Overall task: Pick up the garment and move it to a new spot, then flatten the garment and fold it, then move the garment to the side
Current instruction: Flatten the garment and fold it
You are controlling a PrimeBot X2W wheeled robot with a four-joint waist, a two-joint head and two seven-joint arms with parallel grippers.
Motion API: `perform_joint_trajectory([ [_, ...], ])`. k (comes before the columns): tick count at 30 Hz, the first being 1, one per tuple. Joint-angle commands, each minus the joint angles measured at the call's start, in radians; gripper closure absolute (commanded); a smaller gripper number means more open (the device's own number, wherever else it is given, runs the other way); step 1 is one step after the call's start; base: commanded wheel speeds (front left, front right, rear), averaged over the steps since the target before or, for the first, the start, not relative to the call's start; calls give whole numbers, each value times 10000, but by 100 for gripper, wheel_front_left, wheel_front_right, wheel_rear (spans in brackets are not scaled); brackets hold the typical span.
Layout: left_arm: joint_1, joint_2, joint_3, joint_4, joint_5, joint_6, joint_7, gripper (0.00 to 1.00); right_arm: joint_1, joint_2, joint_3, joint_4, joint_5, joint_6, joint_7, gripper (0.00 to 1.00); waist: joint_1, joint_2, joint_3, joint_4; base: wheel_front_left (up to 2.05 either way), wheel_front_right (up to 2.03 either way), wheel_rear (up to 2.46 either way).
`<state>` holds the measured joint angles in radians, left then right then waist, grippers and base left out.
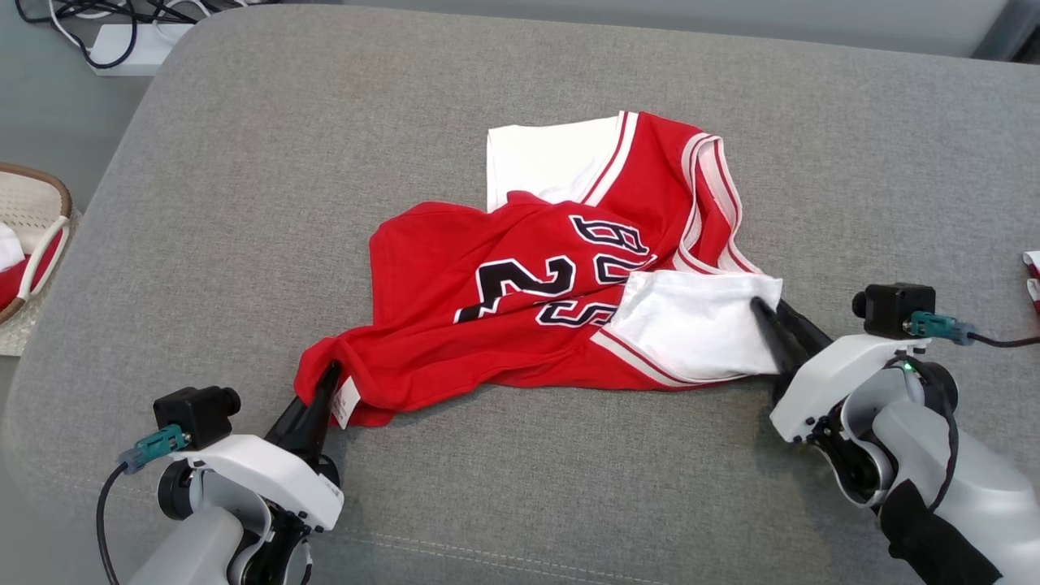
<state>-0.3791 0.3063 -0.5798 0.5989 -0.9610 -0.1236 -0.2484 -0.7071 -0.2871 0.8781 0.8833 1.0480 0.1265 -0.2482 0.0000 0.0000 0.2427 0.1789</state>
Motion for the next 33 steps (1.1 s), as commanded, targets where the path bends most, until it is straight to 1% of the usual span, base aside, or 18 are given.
perform_joint_trajectory([
  [1, -386, 347, 365, -131, 17, -71, -134, 100, -41, -126, -77, -272, -90, 42, -128, 88, 0, 0, -16, -40, 0, 0, 0],
  [3, -375, 348, 390, -139, 19, -71, -134, 100, -48, -222, -391, -486, -253, 42, -131, 100, 0, 0, -63, -112, 0, 0, 0],
  [7, -328, 383, 452, -168, 12, -71, -134, 100, 50, -378, -1054, -956, -770, 42, -133, 100, 0, 0, -208, -300, 0, 0, 0],
  [9, -391, 471, 478, -211, 35, -71, -134, 100, 3, -470, -1512, -1278, -1205, 42, -133, 100, 0, 0, -312, -432, 0, 0, 0],
  [10, -391, 471, 478, -211, 35, -71, -134, 100, 3, -470, -1512, -1278, -1205, 42, -133, 100, 0, 0, -312, -432, 0, 0, 0],
  [14, -952, 814, 655, -427, 243, -71, -134, 100, -484, -607, -2371, -1819, -2038, 42, -134, 100, 0, 0, -375, -574, 0, 0, 0],
  [17, -1466, 1039, 895, -624, 530, -71, -134, 100, -776, -640, -3274, -2484, -2708, 42, -134, 100, 0, 0, -371, -616, 0, 0, 0],
  [18, -1466, 1039, 895, -624, 530, -71, -134, 100, -776, -640, -3274, -2484, -2708, 42, -134, 100, 0, 0, -371, -616, 0, 0, 0],
  [20, -1655, 1080, 977, -711, 665, -71, -134, 100, -621, -601, -3391, -2915, -3066, 42, -134, 100, 0, 0, -403, -625, 0, 0, 0],
  [23, -1638, 994, 1038, -724, 708, -71, -134, 100, 67, -733, -2732, -3368, -3230, 42, -135, 100, 0, 0, -433, -659, 0, 0, 0],
  [24, -1556, 947, 1034, -697, 692, -71, -134, 100, 372, -800, -2382, -3442, -3063, 42, -135, 96, 0, 0, -432, -682, 0, 0, 0],
  [25, -1442, 888, 1029, -649, 648, -71, -134, 100, 685, -915, -1931, -3404, -2860, 42, -115, 67, 0, 0, -431, -711, 0, 0, 0],
  [26, -1324, 842, 1012, -593, 615, -71, -134, 100, 961, -1042, -1424, -3382, -2615, 42, 11, 14, 0, 0, -425, -738, 0, 0, 0],
  [27, -1218, 799, 1014, -536, 584, -71, -134, 100, 1203, -1175, -1080, -3314, -2289, 42, 121, 0, 0, 0, -415, -764, 0, 0, 0],
  [30, -978, 700, 1077, -412, 531, -71, -134, 100, 1660, -1609, -479, -3139, -1476, 42, 152, 0, 0, 0, -378, -830, 0, 0, 0],
  [33, -815, 648, 1166, -370, 567, -71, -134, 100, 1761, -1940, -320, -3016, -994, 42, 31, 0, 0, 0, -387, -906, 0, 0, 0],
])
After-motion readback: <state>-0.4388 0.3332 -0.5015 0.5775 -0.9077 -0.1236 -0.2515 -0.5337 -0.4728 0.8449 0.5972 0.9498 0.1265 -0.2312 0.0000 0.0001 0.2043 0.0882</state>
